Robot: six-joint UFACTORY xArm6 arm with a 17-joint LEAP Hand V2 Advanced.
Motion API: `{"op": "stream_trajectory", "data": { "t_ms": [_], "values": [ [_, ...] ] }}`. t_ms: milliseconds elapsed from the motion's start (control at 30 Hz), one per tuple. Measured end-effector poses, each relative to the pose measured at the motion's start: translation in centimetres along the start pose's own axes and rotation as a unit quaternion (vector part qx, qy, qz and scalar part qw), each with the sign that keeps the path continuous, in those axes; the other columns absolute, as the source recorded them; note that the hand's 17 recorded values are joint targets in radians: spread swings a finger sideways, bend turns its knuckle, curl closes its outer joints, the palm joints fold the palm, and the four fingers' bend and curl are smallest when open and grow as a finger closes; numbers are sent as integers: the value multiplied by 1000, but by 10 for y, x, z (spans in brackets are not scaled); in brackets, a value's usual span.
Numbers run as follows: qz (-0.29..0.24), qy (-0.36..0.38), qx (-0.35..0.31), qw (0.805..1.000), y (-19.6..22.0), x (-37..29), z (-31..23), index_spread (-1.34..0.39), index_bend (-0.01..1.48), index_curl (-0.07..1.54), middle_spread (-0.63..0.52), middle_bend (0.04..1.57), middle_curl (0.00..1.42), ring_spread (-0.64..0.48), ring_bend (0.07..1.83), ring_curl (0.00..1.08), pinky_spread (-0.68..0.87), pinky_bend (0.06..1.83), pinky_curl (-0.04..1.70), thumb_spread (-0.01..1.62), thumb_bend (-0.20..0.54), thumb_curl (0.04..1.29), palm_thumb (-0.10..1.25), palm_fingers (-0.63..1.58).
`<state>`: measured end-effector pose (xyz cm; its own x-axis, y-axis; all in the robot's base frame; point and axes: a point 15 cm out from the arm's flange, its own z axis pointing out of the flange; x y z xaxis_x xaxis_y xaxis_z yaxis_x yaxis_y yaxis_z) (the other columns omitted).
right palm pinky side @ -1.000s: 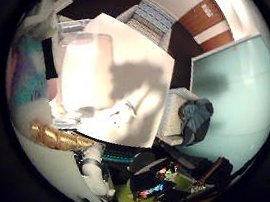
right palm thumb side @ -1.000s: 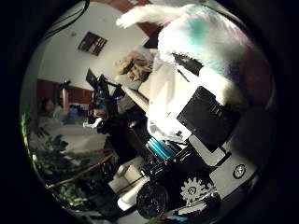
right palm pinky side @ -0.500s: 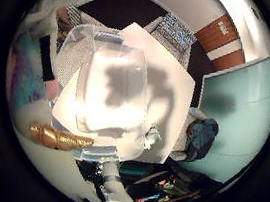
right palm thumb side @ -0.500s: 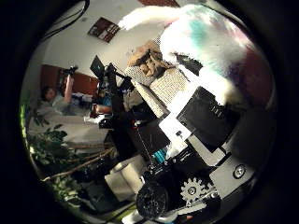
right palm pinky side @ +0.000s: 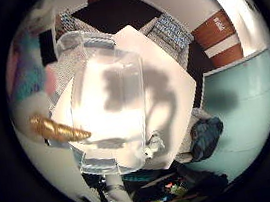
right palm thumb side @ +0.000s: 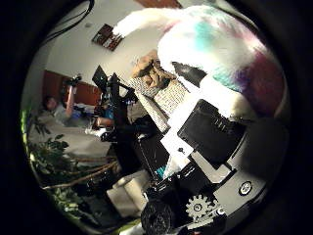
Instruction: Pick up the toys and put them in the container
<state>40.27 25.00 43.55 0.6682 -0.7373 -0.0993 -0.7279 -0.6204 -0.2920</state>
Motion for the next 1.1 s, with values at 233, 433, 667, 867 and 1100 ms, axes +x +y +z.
{"op": "stream_trajectory", "data": {
  "t_ms": [233, 433, 667, 867, 1100],
  "values": [
    [13, 0, -29, 999, 29, 18, 15, -538, 396, 747, -276, 700, 672, -310, 946, 540, -370, 517, 735, 959, -23, 575, 842, 572],
    [14, 7, -23, 1000, 45, 23, 4, -569, 446, 688, -278, 658, 613, -279, 864, 472, 153, 314, 664, 993, -22, 550, 839, 515],
    [21, 13, -28, 999, 66, 41, -15, -534, 285, 541, -177, 412, 476, -95, 659, 362, 450, 409, 621, 1071, -20, 523, 827, 296],
    [33, 21, -29, 999, 83, 67, -28, -508, 175, 419, -85, 261, 384, 59, 502, 270, 516, 423, 549, 1081, -23, 500, 796, 244],
    [59, 37, -33, 997, 111, 99, -48, -472, 171, 348, -72, 231, 356, 98, 458, 235, 508, 387, 476, 1092, -26, 467, 740, 276]
  ]
}}
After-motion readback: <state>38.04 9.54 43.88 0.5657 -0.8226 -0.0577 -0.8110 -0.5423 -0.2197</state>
